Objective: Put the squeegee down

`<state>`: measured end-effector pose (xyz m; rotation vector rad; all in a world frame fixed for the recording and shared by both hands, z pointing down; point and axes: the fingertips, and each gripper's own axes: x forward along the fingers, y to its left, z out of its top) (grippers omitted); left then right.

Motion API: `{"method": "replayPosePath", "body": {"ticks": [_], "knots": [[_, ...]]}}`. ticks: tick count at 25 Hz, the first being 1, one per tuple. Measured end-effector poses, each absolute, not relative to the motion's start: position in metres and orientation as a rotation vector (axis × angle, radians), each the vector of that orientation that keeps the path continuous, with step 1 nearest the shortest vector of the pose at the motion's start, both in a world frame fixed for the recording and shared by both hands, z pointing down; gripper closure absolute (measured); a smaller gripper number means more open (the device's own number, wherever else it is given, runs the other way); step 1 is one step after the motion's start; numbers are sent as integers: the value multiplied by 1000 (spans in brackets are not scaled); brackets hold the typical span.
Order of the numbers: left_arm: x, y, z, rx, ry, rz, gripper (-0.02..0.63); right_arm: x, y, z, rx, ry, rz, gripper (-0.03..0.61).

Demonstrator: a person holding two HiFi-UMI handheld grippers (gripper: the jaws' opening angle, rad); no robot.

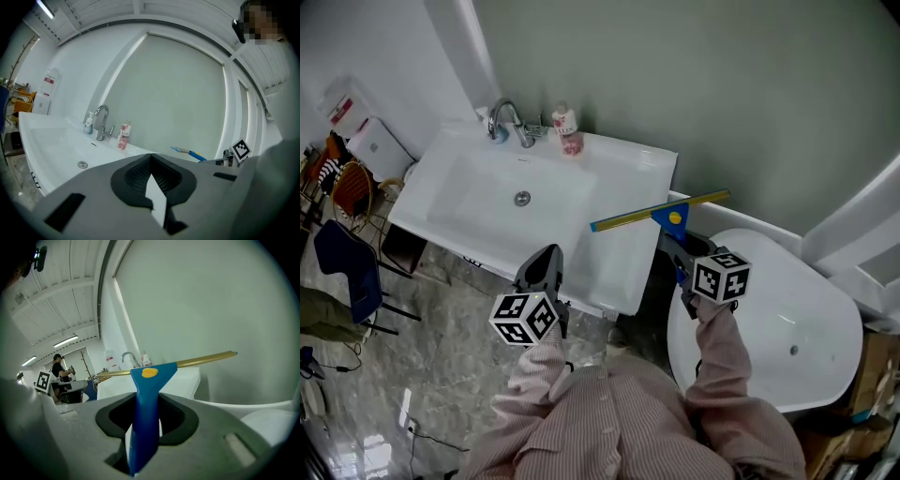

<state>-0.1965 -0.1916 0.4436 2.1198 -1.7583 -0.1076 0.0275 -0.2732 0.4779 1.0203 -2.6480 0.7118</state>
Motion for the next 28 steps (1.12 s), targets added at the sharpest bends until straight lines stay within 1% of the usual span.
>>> {"method": "replayPosePath", "body": {"ticks": [15, 28], "knots": [[-203, -251, 462, 2088, -1702, -71, 612, 6, -327, 506, 872, -2560, 622, 451], [-214, -308, 505, 2060, -1544, 6, 612, -19, -368, 555, 725, -2354, 554, 451]]}}
